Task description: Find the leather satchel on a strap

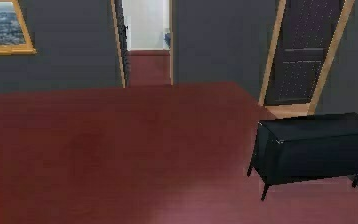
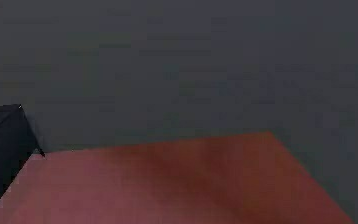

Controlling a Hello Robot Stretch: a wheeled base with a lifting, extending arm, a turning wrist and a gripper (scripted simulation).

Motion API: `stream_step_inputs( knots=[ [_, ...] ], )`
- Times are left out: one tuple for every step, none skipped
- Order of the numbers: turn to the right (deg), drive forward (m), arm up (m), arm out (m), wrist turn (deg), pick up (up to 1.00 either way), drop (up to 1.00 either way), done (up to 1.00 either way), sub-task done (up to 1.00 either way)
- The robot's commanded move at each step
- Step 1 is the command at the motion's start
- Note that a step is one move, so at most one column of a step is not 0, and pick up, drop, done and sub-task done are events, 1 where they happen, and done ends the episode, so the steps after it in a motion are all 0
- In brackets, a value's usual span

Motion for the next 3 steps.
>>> stream_step_inputs(
  knots=[
    [0.0,1.0,0.0,0.0,0.0,0.0,0.0,0.0,0.0],
    [0.0,0.6,0.0,0.0,0.0,0.0,0.0,0.0,0.0],
    [45.0,0.0,0.0,0.0,0.0,0.0,0.0,0.0,0.0]
  ],
)
